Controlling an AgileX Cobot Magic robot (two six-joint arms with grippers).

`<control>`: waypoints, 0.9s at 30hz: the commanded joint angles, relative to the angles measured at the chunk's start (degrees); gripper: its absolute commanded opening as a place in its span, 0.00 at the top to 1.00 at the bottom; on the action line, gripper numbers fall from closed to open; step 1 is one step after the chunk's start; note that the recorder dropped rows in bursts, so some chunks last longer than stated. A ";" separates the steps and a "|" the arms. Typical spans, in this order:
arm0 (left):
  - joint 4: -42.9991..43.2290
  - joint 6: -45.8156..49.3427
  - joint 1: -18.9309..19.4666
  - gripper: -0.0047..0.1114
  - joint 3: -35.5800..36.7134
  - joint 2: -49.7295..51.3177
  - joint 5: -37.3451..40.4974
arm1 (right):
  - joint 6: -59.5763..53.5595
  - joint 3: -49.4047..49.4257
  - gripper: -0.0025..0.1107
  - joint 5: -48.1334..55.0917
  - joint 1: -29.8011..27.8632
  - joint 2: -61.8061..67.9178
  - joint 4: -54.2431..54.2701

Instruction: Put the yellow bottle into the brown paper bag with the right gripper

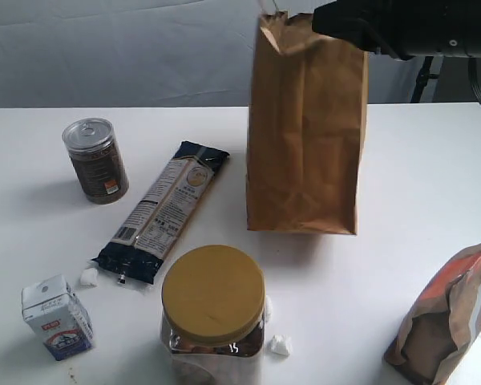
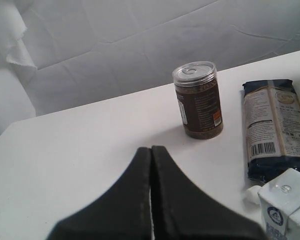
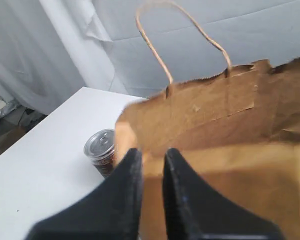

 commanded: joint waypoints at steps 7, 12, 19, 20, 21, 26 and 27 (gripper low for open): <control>-0.07 -0.41 -0.23 0.96 0.27 -0.13 -0.17 | 0.31 4.87 0.98 -0.38 0.19 -15.66 -9.55; -0.07 -0.41 -0.23 0.96 0.27 -0.13 -0.17 | 1.53 13.00 0.98 -5.58 0.19 -24.73 -14.01; -0.07 -0.41 -0.23 0.96 0.27 -0.13 -0.17 | 3.99 25.79 0.98 -19.42 0.19 -34.34 -14.82; -0.07 -0.41 -0.23 0.96 0.27 -0.13 -0.17 | 3.99 27.31 0.98 -20.75 0.19 -35.23 -14.82; -0.07 -0.41 -0.23 0.96 0.27 -0.13 -0.17 | 3.99 28.74 0.98 -21.75 0.19 -36.01 -14.82; -0.07 -0.41 -0.23 0.96 0.27 -0.13 -0.17 | 3.99 35.05 0.98 -24.76 0.19 -37.61 -16.80; -0.07 -0.41 -0.23 0.96 0.27 -0.13 -0.17 | 3.99 36.43 0.98 -25.58 0.08 -37.61 -16.79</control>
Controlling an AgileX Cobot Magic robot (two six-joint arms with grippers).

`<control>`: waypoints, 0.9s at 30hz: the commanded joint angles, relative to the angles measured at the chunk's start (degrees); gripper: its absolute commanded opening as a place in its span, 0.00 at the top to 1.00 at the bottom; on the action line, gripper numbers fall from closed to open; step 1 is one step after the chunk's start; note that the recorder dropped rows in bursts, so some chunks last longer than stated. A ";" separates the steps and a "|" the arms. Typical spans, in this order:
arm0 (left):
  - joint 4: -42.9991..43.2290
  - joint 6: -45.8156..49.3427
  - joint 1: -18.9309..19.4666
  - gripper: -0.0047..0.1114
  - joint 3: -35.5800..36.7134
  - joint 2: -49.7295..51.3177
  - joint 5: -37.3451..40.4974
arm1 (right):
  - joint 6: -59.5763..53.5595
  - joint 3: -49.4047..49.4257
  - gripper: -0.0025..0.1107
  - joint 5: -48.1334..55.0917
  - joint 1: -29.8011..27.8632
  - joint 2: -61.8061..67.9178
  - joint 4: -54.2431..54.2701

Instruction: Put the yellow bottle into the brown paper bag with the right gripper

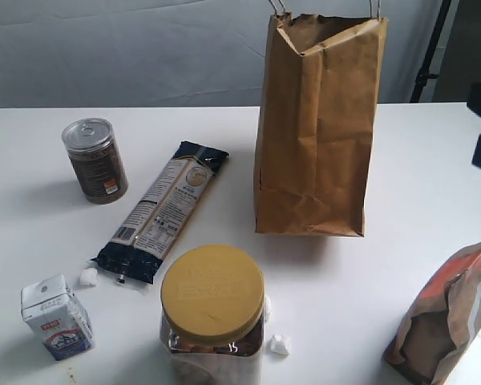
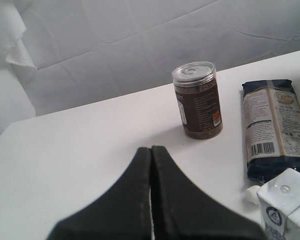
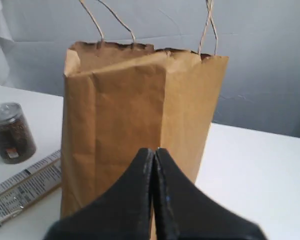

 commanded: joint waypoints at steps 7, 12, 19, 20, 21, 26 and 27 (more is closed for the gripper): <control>-0.07 -0.41 -0.23 0.96 0.27 -0.13 -0.17 | -0.20 11.80 0.98 -11.23 0.08 -0.67 3.97; -0.07 -0.41 -0.23 0.96 0.27 -0.13 -0.17 | -0.23 12.90 0.98 -13.01 0.08 -0.84 4.63; -0.07 -0.41 -0.23 0.96 0.27 -0.13 -0.17 | 30.23 17.70 0.98 -22.41 0.18 -10.05 -24.08; -0.07 -0.41 -0.23 0.96 0.27 -0.13 -0.17 | 35.11 18.64 0.98 -24.54 0.18 -11.74 -29.48; -0.07 -0.41 -0.23 0.96 0.27 -0.13 -0.17 | 39.15 19.73 0.98 -26.28 0.18 -13.71 -32.49; -0.07 -0.41 -0.23 0.96 0.27 -0.13 -0.17 | 44.99 26.37 0.98 -30.10 0.08 -20.95 -35.13; -0.07 -0.41 -0.23 0.96 0.27 -0.13 -0.17 | 45.41 27.88 0.98 -30.10 0.08 -21.96 -35.91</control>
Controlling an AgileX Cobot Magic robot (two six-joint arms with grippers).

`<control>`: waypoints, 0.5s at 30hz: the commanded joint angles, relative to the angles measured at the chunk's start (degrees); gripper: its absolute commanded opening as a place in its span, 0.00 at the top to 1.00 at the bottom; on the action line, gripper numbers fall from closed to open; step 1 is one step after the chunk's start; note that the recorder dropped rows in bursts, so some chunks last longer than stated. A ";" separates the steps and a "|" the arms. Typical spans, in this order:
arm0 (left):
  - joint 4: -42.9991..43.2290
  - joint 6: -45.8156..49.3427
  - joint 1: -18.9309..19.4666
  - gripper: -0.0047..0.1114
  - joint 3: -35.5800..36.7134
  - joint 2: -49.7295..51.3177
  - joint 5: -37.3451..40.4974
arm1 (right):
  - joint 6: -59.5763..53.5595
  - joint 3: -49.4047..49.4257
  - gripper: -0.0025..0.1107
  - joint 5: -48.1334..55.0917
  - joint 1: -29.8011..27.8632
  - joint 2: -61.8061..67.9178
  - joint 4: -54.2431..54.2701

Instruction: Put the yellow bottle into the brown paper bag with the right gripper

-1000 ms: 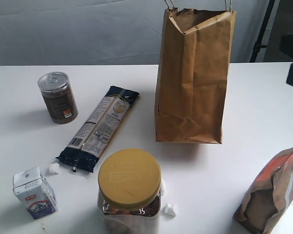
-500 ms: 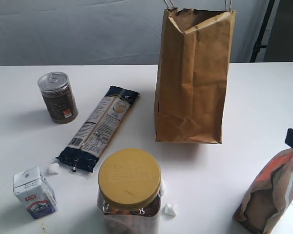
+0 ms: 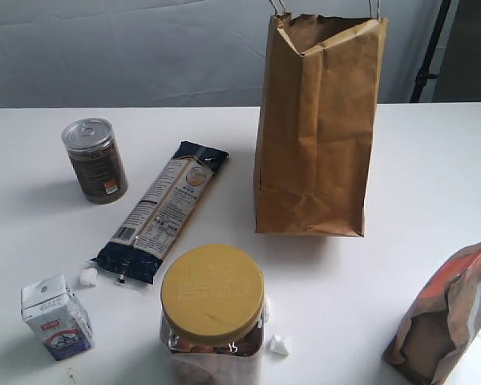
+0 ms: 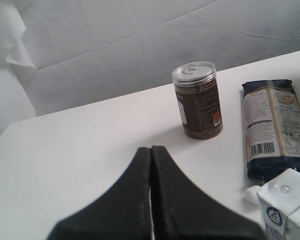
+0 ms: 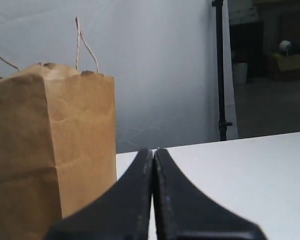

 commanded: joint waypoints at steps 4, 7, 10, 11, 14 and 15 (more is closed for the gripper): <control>-0.07 -0.41 -0.23 0.96 0.27 -0.13 -0.17 | 4.61 8.49 0.98 -0.32 0.08 -7.57 -7.17; -0.07 -0.41 -0.23 0.96 0.27 -0.13 -0.17 | 4.26 8.49 0.98 1.76 -0.02 -10.06 -8.93; -0.07 -0.41 -0.23 0.96 0.27 -0.13 -0.17 | 4.14 8.49 0.98 3.60 -0.03 -12.76 -12.65; -0.07 -0.41 -0.23 0.96 0.27 -0.13 -0.17 | 4.02 8.49 0.98 4.45 -0.03 -13.77 -13.97; -0.07 -0.41 -0.23 0.96 0.27 -0.13 -0.17 | 4.00 8.49 0.98 8.07 -0.23 -16.69 -17.52; -0.07 -0.41 -0.23 0.96 0.27 -0.13 -0.17 | 4.00 8.49 0.98 9.88 -0.54 -18.17 -18.37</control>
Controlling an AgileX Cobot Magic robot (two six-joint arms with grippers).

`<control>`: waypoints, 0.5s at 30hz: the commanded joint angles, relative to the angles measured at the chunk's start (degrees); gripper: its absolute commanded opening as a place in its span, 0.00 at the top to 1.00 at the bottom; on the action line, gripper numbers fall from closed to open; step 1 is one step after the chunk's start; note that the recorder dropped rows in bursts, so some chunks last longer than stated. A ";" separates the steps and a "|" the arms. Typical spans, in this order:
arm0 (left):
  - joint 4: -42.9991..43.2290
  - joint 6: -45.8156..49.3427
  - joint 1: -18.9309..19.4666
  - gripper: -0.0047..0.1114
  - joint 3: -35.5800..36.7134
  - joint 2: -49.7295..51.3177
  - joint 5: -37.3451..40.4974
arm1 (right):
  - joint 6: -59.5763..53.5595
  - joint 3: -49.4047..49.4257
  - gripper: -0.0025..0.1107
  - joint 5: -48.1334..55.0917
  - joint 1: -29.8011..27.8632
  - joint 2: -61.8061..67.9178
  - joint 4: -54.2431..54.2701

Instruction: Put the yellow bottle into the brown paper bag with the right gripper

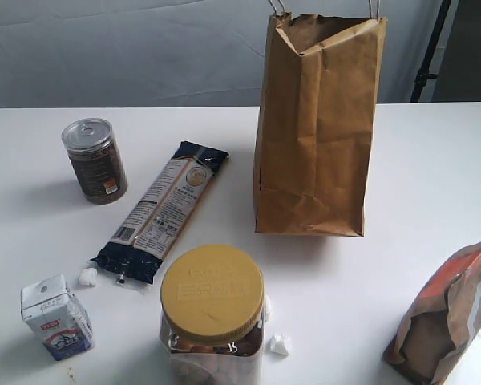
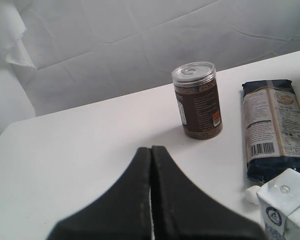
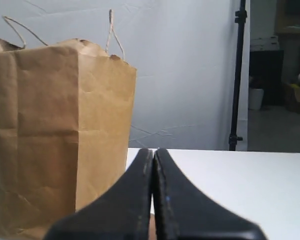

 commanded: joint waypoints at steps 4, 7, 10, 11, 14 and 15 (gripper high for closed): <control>-0.07 -0.41 -0.23 0.96 0.27 -0.13 -0.17 | 0.75 0.21 0.98 12.23 -4.57 -9.60 -5.71; -0.07 -0.41 -0.23 0.96 0.27 -0.13 -0.17 | 5.53 0.21 0.98 16.45 -8.67 -14.82 -10.21; -0.07 -0.41 -0.23 0.96 0.27 -0.13 -0.17 | 6.69 0.21 0.98 19.12 -10.85 -14.82 -14.79; -0.07 -0.41 -0.23 0.96 0.27 -0.13 -0.27 | 7.19 0.21 0.98 20.44 -10.73 -14.82 -14.79; -0.07 -0.41 -0.23 0.96 0.27 -0.13 -0.28 | 9.58 0.21 0.98 20.44 -10.72 -14.82 -14.79; -0.07 -0.41 -0.23 0.96 0.27 -0.13 -0.28 | 9.72 0.21 0.98 20.44 -10.72 -14.82 -15.34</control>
